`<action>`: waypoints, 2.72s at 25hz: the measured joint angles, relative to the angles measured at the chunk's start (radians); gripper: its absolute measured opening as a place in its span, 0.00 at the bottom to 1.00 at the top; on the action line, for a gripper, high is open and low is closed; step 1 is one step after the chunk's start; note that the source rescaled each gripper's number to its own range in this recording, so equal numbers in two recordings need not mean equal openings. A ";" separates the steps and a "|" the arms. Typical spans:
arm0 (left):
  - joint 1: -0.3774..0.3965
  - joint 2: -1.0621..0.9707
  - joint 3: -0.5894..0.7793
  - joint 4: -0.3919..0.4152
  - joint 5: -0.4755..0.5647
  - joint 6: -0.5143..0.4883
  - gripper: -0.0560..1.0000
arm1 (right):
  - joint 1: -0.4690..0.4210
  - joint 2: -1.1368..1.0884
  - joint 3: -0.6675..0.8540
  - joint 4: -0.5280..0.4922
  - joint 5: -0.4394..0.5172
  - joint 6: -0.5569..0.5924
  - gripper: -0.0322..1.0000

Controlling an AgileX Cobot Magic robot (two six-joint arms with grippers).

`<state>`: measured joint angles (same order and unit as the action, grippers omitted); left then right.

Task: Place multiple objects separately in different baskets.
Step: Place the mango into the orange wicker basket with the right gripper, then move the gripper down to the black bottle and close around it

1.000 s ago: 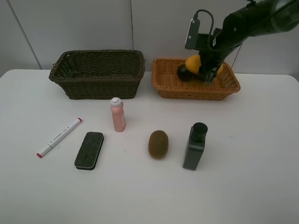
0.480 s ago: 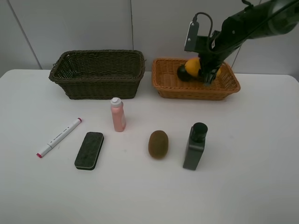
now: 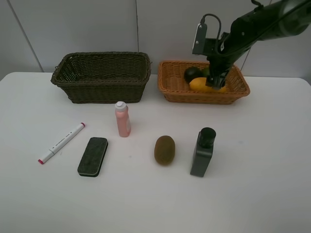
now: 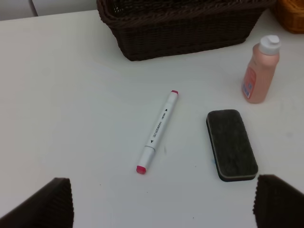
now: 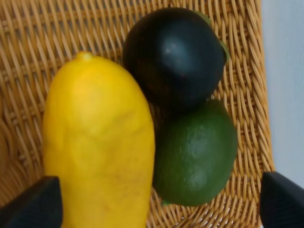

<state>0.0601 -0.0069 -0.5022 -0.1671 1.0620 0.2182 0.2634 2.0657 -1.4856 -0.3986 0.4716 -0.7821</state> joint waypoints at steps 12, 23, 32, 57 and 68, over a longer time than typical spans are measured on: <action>0.000 0.000 0.000 0.000 0.000 0.000 1.00 | 0.000 -0.050 0.000 0.076 0.075 0.000 1.00; 0.000 0.000 0.000 0.000 0.000 0.000 1.00 | 0.000 -0.231 0.000 0.330 0.210 0.268 1.00; 0.000 0.000 0.000 0.000 0.000 0.000 1.00 | 0.037 -0.261 -0.001 0.328 0.514 0.691 1.00; 0.000 0.000 0.000 0.000 0.000 0.000 1.00 | 0.302 -0.262 0.098 0.260 0.735 1.273 1.00; 0.000 0.000 0.000 0.000 0.000 0.000 1.00 | 0.302 -0.289 0.265 0.305 0.599 1.325 1.00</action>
<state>0.0601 -0.0069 -0.5022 -0.1671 1.0620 0.2182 0.5659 1.7771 -1.2208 -0.0935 1.0703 0.5432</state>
